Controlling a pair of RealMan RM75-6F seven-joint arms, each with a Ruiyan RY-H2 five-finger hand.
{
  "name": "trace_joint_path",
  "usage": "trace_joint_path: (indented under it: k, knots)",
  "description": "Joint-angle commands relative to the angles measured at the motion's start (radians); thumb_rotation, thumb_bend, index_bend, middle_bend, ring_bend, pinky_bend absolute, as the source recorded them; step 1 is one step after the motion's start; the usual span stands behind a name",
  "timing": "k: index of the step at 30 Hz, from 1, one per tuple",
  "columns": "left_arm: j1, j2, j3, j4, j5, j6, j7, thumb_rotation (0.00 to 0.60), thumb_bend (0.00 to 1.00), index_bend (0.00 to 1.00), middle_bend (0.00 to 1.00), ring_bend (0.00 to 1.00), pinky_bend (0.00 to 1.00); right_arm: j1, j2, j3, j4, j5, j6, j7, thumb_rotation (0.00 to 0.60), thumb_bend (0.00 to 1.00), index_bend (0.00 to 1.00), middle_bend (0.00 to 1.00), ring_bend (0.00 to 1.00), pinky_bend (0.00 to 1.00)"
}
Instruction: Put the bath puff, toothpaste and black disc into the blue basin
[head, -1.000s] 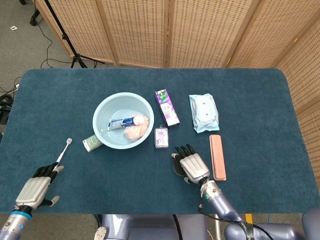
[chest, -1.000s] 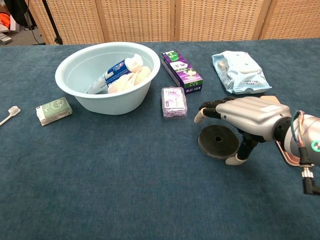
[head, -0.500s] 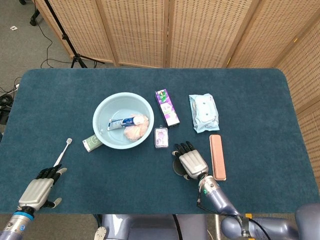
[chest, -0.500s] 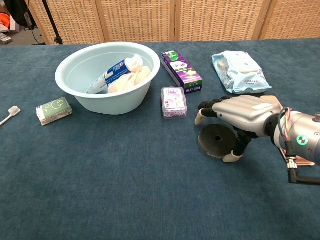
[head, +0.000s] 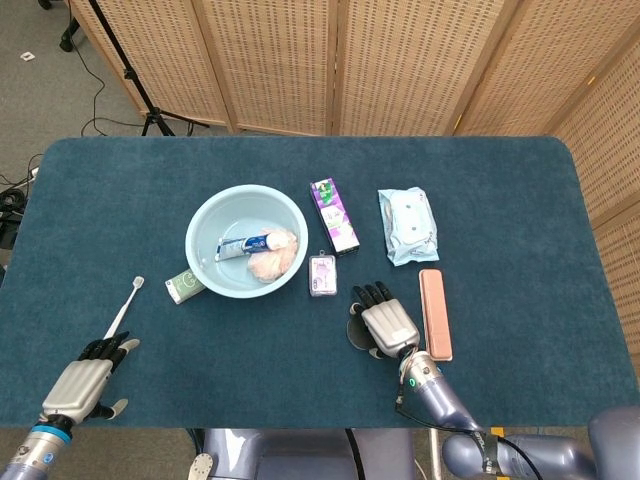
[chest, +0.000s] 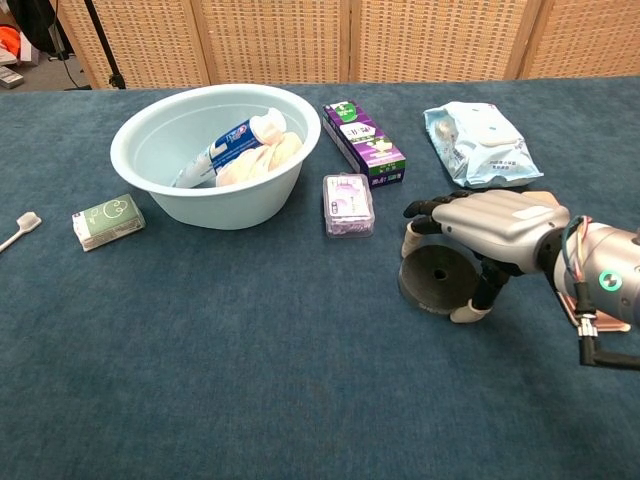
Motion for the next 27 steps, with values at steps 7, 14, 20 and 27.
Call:
trace_joint_path:
  k: [7,14,20,27]
  knots:
    - [-0.001,-0.001,0.004,0.000,0.005,-0.003,-0.002,0.600,0.28,0.00,0.00,0.00,0.00,0.003,0.002,0.010,0.002,0.023,0.016,-0.001,0.600,0.26,0.42,0.07,0.05,0.02]
    - [-0.002,-0.002,0.005,0.001,0.005,-0.005,-0.005,0.600,0.28,0.00,0.00,0.00,0.00,0.007,0.015,0.015,-0.010,0.024,0.038,-0.014,0.600,0.26,0.43,0.08,0.05,0.02]
    - [-0.001,0.003,0.005,-0.002,0.011,0.002,-0.012,0.600,0.28,0.00,0.00,0.00,0.00,0.020,0.051,0.041,-0.067,0.028,0.074,-0.048,0.600,0.26,0.44,0.08,0.05,0.02]
    - [0.001,0.009,0.003,-0.002,0.013,0.006,-0.022,0.600,0.28,0.00,0.00,0.00,0.00,0.042,0.081,0.069,-0.124,0.045,0.102,-0.095,0.600,0.26,0.43,0.08,0.05,0.02]
